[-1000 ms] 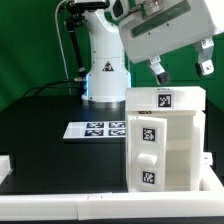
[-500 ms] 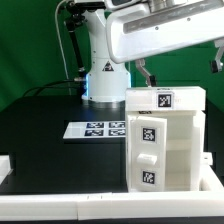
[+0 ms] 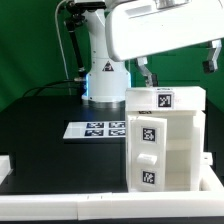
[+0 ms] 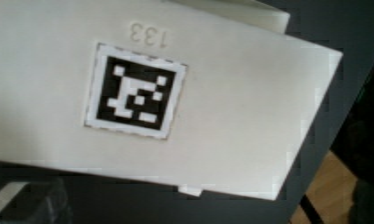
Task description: Assemble cabinet
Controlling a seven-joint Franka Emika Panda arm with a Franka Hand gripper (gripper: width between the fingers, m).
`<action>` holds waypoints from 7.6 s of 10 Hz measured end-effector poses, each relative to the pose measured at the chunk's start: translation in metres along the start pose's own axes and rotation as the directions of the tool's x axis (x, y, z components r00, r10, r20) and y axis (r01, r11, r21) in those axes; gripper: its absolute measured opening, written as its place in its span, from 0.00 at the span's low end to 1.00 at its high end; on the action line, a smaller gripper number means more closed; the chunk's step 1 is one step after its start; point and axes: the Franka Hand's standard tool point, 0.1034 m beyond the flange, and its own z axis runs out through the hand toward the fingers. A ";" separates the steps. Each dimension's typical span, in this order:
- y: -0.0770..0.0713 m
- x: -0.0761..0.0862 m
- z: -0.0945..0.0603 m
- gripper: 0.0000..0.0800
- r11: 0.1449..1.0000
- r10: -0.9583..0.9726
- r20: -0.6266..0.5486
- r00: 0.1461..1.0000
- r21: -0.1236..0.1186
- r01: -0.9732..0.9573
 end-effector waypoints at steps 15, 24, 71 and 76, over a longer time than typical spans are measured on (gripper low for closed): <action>0.020 -0.032 0.020 1.00 0.416 -0.899 0.158 0.409 0.018 0.909; 0.021 -0.033 0.021 0.70 0.568 -0.812 0.157 0.562 -0.009 0.823; 0.006 -0.020 0.015 0.98 -0.652 0.758 0.096 -0.645 0.076 -0.754; 0.003 -0.012 -0.005 1.00 -0.644 0.764 0.141 -0.630 0.102 -0.758</action>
Offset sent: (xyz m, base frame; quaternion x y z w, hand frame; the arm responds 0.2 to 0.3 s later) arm -0.0076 0.0006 -0.0045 -0.0308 -0.0402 -0.2569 0.9651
